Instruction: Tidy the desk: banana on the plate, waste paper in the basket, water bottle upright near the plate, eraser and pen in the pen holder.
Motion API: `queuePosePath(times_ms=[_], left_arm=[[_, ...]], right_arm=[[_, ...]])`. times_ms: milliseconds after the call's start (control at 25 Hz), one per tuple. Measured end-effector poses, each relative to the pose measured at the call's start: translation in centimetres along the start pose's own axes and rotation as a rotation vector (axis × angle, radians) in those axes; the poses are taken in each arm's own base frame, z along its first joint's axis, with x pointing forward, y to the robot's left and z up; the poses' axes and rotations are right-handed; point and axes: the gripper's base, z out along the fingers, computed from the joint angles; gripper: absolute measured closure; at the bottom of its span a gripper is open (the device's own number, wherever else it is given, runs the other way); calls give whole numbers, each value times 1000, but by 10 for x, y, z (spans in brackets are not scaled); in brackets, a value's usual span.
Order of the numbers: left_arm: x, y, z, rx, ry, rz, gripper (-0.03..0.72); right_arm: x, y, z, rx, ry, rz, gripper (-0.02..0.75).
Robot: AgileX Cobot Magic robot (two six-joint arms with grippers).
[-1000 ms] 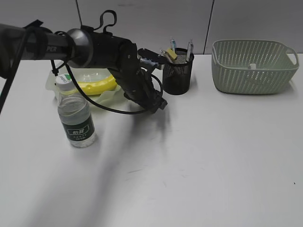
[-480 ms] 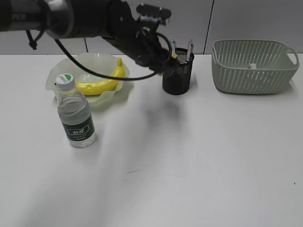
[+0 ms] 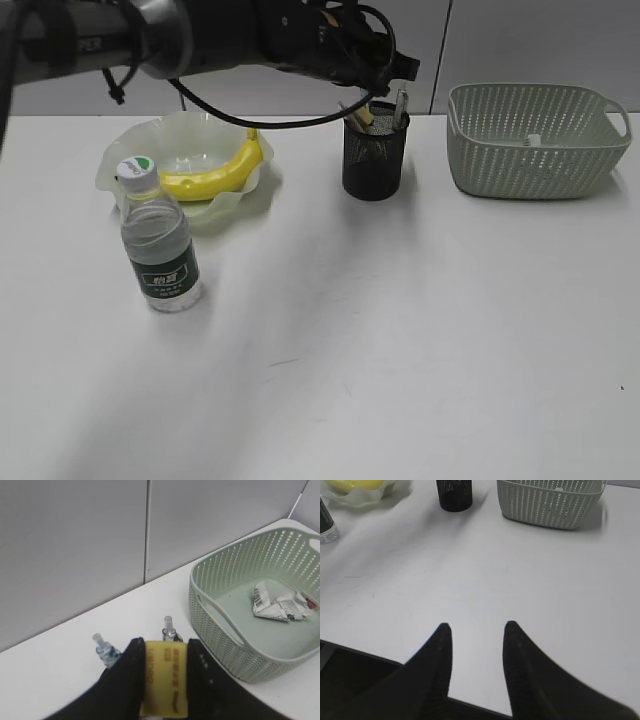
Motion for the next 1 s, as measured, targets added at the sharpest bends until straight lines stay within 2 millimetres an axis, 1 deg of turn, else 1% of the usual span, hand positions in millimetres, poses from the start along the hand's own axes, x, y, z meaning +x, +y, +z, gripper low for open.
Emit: queuePosePath(times_ms=[80, 120, 200, 320, 400, 480, 680, 760, 840, 960, 1000], left_arm=[[5, 0, 14, 9, 15, -8, 497], [4, -1, 18, 14, 15, -10, 497], [10, 0, 28, 21, 39, -14, 489], [19, 1, 39, 27, 65, -22, 430], [23, 2, 42, 29, 80, -25, 375], [25, 3, 43, 28, 92, -19, 351], [25, 7, 40, 21, 114, -2, 337], [18, 7, 33, 23, 133, 16, 335], [4, 4, 18, 36, 155, 32, 335], [-27, -3, -21, 63, 180, 87, 335], [-30, -4, -32, 66, 189, 99, 335]], right_arm=[[0, 0, 0, 0, 0, 0, 453], [0, 0, 0, 0, 0, 0, 453], [0, 0, 0, 0, 0, 0, 453], [0, 0, 0, 0, 0, 0, 453], [0, 0, 0, 0, 0, 0, 453], [0, 0, 0, 0, 0, 0, 453], [0, 0, 0, 0, 0, 0, 453], [0, 0, 0, 0, 0, 0, 453], [0, 0, 0, 0, 0, 0, 453], [0, 0, 0, 0, 0, 0, 453], [0, 0, 0, 0, 0, 0, 453]])
